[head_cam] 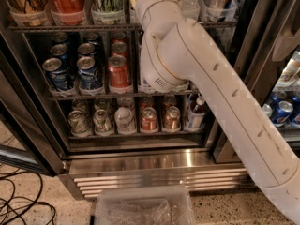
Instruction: Pick water bottle from top shelf of fridge
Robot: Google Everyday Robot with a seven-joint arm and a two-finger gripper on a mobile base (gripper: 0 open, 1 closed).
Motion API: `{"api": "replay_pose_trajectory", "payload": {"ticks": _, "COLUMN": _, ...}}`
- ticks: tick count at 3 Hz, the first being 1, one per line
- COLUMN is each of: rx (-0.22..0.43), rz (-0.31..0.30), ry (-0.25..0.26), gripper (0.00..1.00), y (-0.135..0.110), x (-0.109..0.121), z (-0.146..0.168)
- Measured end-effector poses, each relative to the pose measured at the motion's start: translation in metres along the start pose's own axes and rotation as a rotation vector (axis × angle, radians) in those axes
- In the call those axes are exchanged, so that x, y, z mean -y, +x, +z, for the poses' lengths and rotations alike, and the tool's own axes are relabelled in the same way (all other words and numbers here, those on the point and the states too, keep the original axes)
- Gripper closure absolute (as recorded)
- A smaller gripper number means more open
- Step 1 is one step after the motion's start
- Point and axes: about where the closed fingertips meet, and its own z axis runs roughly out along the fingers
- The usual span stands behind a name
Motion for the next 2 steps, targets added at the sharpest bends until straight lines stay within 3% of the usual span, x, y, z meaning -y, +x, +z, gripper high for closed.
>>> {"api": "replay_pose_trajectory", "payload": {"ticks": 2, "rx": 0.0, "rz": 0.0, "ry": 0.0, "gripper": 0.99, "y": -0.0034, "x": -0.0032, "z": 0.0003}}
